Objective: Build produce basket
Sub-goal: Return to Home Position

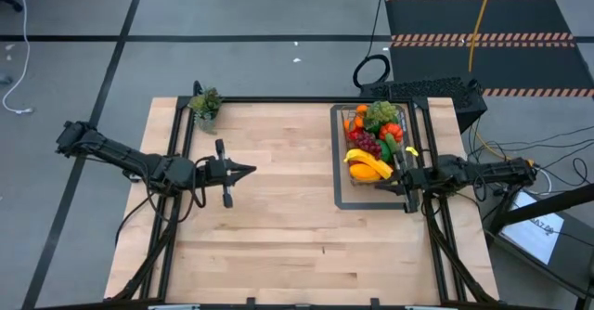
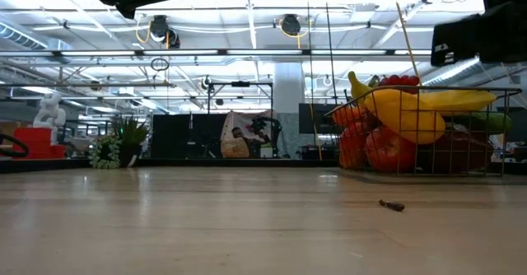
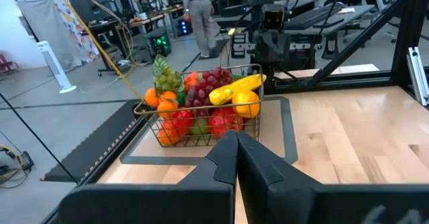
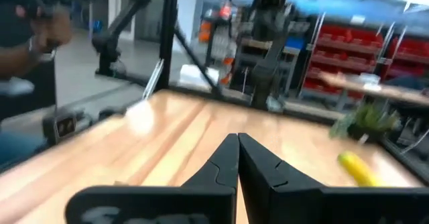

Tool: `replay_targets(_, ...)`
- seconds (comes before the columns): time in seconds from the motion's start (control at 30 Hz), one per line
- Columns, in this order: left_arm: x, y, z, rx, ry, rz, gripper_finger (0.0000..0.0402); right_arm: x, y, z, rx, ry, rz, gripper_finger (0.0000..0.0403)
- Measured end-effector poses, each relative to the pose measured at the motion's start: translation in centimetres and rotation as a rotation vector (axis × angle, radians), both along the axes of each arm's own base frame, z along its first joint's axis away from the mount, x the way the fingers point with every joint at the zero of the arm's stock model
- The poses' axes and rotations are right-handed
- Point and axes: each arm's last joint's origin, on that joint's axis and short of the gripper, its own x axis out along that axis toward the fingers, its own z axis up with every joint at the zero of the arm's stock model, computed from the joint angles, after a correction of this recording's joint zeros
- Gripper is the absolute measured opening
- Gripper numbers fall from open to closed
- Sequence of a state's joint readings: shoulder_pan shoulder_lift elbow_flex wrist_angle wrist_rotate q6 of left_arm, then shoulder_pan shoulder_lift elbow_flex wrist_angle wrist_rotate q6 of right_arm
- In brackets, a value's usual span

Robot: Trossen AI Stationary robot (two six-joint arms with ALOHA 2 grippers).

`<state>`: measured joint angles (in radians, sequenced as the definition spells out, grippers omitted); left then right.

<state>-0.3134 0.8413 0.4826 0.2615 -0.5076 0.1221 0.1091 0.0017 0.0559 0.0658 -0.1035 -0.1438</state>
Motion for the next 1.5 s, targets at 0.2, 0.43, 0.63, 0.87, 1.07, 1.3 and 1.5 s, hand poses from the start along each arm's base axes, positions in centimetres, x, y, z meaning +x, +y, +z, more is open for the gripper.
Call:
replay_targets(0.2,0.00,0.00,0.02,-0.004,-0.002,0.000,0.0022,-0.02,0.12,-0.53,0.000,0.066,0.017,0.0000)
replay_targets(0.43,0.01,0.00,0.09,-0.003,-0.008,0.000,0.0008,-0.01,0.11,0.23,-0.003,-0.039,0.013,0.0000)
replay_targets(0.63,0.03,-0.01,0.39,0.008,-0.034,-0.002,0.0012,0.01,0.11,0.02,-0.001,-0.018,0.013,0.0000)
replay_targets(0.87,0.03,-0.01,0.43,0.012,-0.038,-0.002,0.0019,0.03,0.11,-0.39,-0.023,0.021,0.010,0.0000)
replay_targets(1.07,0.03,-0.02,0.43,0.019,-0.036,-0.003,0.0003,0.04,0.10,-0.45,-0.040,0.023,0.007,0.0000)
replay_targets(1.3,0.01,-0.07,0.34,-0.005,-0.032,-0.004,0.0019,0.10,0.11,-0.57,-0.006,0.044,0.009,0.0000)
replay_targets(1.5,-0.93,-0.41,0.03,-0.022,-0.017,-0.093,0.0003,0.11,0.11,-0.58,0.122,0.074,0.015,0.0000)
